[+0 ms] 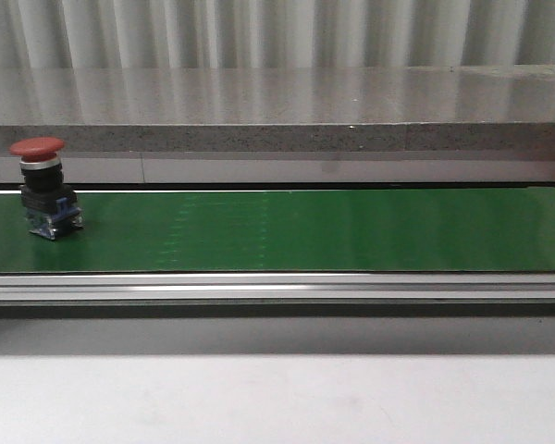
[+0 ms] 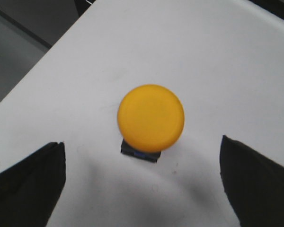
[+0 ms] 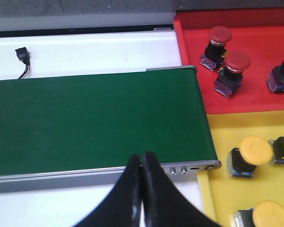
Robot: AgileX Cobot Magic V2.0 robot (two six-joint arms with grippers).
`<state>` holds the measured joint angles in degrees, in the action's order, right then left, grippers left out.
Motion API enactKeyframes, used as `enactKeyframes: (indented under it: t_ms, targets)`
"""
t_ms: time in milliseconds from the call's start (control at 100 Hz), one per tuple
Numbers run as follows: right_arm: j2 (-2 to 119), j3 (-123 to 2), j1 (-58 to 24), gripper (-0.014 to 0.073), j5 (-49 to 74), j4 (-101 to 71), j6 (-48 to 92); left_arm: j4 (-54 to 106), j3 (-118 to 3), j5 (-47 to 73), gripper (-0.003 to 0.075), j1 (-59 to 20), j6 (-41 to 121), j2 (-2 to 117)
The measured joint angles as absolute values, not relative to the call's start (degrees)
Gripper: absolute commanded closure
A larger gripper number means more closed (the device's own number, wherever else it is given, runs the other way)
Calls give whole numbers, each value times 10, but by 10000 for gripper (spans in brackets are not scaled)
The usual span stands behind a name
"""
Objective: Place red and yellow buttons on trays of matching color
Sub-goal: 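Move the left gripper over the yellow button on the table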
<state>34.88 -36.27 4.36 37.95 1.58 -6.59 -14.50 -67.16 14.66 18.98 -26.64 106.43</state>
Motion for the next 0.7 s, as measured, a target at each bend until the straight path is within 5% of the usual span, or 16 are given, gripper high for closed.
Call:
enactKeyframes:
  t_ms: [350,700]
  targets:
    - [349,-363,44,661,380,16,-66,-154,-745,154,146,190,-260,1131]
    - [349,-363,44,661,380,16,-66,-155,-752,168,680,190,-258,1139]
